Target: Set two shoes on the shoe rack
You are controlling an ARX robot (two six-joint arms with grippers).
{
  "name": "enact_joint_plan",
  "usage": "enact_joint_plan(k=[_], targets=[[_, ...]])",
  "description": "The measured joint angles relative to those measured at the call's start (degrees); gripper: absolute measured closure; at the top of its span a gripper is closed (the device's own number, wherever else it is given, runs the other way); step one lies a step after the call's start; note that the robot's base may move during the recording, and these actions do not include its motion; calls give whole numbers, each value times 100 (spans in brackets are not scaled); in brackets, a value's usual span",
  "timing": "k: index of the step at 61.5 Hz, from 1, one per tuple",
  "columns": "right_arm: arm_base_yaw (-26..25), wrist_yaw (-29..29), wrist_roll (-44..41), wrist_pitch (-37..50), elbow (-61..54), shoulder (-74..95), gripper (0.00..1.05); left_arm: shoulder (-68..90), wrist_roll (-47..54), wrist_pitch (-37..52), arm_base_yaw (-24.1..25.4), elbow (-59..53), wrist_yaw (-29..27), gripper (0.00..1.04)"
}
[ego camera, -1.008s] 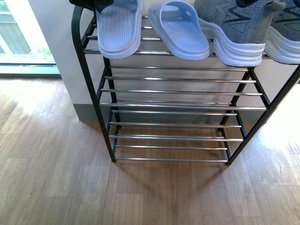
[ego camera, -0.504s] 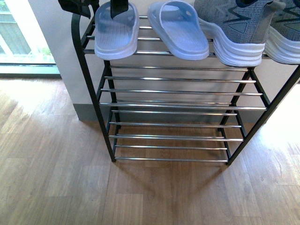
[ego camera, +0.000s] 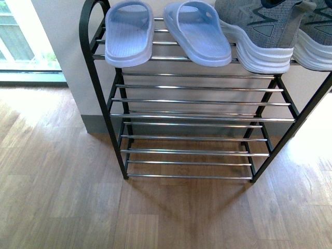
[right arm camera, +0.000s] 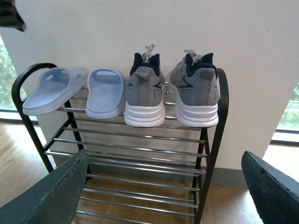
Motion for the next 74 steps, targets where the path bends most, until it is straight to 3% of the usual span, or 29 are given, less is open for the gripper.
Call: enact_joint_plan(k=[16, 25, 38, 46, 51, 53, 74], targets=[[0, 0, 0, 0, 0, 0, 9, -2533, 286, 964, -15, -2389, -654, 9], [0, 0, 0, 0, 0, 0, 9, -3943, 271, 942, 42, -3563, -1093, 9], [0, 2, 0, 0, 0, 0, 9, -5477, 59, 750, 131, -4732, -1351, 9], [0, -7, 0, 0, 0, 0, 9, -5613, -28, 743, 177, -4839, -1318, 10], [0, -7, 0, 0, 0, 0, 9, -5974, 859, 2037, 605, -5563, 446, 30], [0, -9, 0, 0, 0, 0, 9, -6159, 1104, 2232, 745, -5829, 815, 39], [0, -13, 0, 0, 0, 0, 9, -7195, 1488, 2393, 1495, -7071, 1563, 103]])
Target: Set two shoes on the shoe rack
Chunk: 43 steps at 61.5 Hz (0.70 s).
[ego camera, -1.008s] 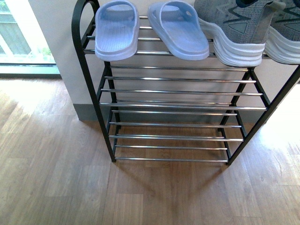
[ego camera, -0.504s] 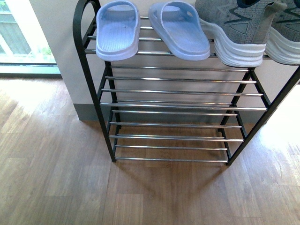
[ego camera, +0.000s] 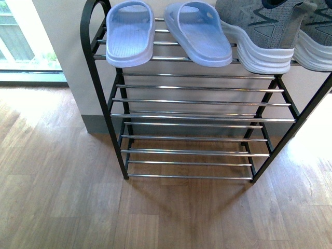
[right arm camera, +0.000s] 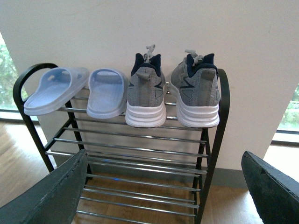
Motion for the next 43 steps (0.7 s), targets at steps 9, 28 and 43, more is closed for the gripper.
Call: enact_joint_plan(k=[9, 28, 43], targets=[[0, 0, 0, 0, 0, 0, 9, -433, 11, -114, 592, -319, 636, 103], [0, 0, 0, 0, 0, 0, 9, -1169, 13, -481, 680, -669, 686, 103], [0, 0, 0, 0, 0, 0, 9, -1648, 17, -667, 680, -868, 684, 103]])
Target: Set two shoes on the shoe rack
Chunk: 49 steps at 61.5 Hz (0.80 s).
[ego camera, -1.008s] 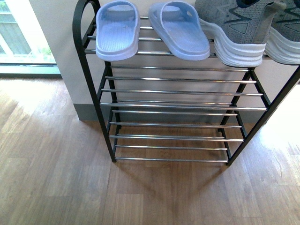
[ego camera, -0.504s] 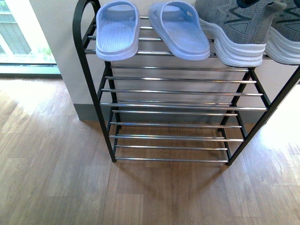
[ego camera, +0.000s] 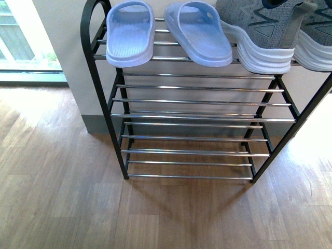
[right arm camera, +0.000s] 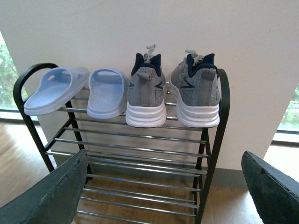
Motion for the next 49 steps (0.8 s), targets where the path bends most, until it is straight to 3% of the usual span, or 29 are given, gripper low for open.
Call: enact_joint_plan(k=[18, 25, 43, 49], targets=[[0, -2, 0, 0, 0, 0, 9, -457, 4, -396, 0, -72, 4, 103], [0, 2, 0, 0, 0, 0, 9, -1244, 4, -1353, 0, -70, 4, 103], [0, -2, 0, 0, 0, 0, 9, -1405, 7, -1443, 4, -70, 2, 103], [0, 0, 0, 0, 0, 0, 9, -1405, 4, -1443, 4, -70, 4, 86]])
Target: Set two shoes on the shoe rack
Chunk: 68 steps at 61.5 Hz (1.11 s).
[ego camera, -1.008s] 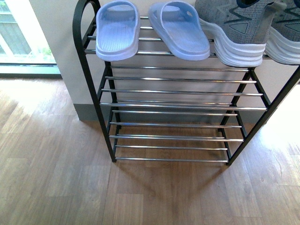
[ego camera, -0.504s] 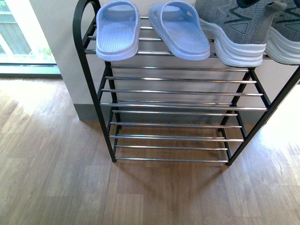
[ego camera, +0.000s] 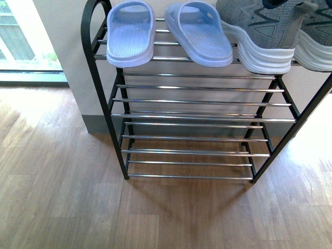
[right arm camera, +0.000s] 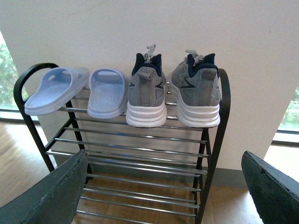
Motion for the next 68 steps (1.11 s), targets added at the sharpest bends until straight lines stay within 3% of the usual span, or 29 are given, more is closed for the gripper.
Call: enact_joint_plan(k=[6, 24, 68], targets=[[0, -2, 0, 0, 0, 0, 9, 0, 0, 0, 0, 0, 0, 61], [0, 0, 0, 0, 0, 0, 9, 0, 2, 0, 0, 0, 0, 8], [0, -2, 0, -2, 0, -9, 9, 0, 13, 0, 0, 0, -2, 9]])
